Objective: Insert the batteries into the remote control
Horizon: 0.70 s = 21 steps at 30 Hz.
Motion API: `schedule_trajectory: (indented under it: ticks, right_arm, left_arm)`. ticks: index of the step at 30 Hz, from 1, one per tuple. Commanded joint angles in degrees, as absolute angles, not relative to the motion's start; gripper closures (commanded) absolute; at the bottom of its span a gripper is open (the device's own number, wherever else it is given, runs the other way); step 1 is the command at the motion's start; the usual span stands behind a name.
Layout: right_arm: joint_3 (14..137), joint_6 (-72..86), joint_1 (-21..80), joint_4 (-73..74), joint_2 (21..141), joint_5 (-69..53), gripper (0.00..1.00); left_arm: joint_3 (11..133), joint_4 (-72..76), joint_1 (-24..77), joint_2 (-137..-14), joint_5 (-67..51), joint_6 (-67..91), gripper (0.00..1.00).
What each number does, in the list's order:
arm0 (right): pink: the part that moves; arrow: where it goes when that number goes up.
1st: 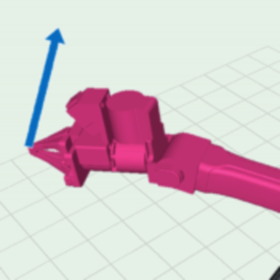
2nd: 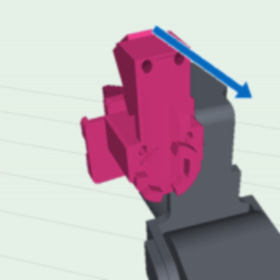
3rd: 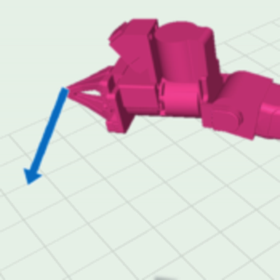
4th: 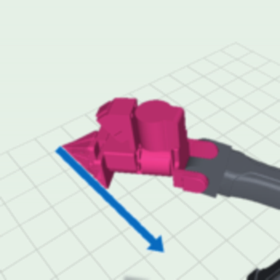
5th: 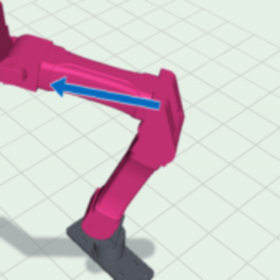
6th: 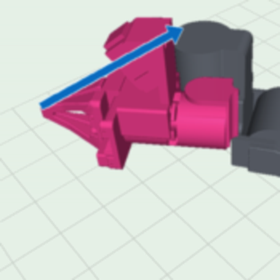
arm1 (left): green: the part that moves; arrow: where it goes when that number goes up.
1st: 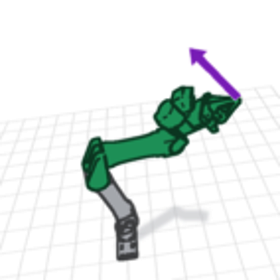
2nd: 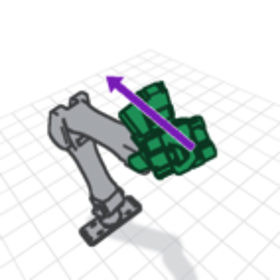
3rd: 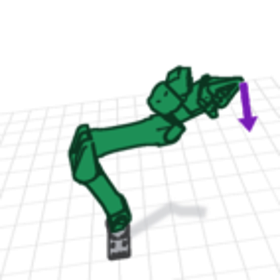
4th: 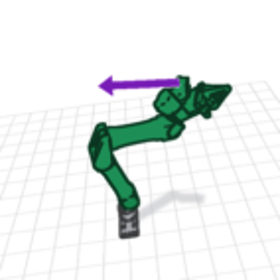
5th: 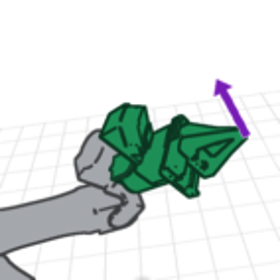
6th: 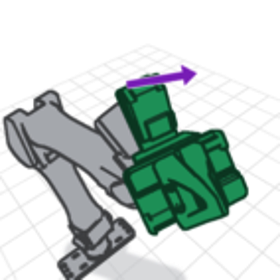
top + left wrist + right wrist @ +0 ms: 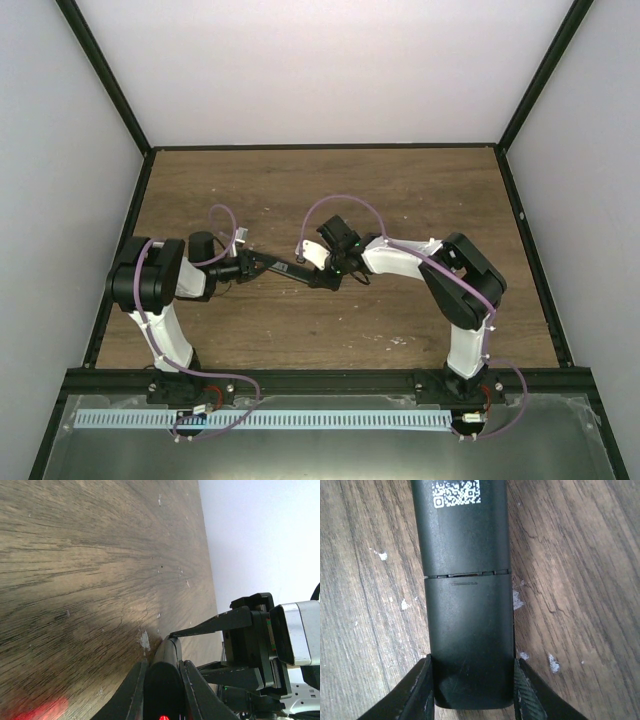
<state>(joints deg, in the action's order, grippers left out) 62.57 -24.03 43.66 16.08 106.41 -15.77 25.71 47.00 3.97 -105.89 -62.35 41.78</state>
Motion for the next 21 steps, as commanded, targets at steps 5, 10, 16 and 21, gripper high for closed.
schedule_trajectory:
  ticks: [5, 10, 16, 21]
  right_arm:
    - [62.9, -27.0, 43.8, 12.9, 107.2, -12.0, 0.67]
    - [62.7, -27.1, 43.8, 12.6, 107.1, -11.8, 0.61]
    - [62.3, -27.2, 43.7, 12.0, 106.3, -11.9, 0.53]
    - [62.1, -27.1, 43.7, 12.0, 105.3, -13.5, 0.46]
  left_arm:
    - [25.3, 45.6, 4.4, -106.0, -60.5, 38.3, 1.00]
    - [25.4, 45.6, 4.4, -106.2, -60.6, 38.3, 1.00]
    - [25.2, 45.4, 4.4, -106.1, -60.6, 38.3, 1.00]
    - [25.4, 45.3, 4.4, -106.1, -60.6, 38.2, 1.00]
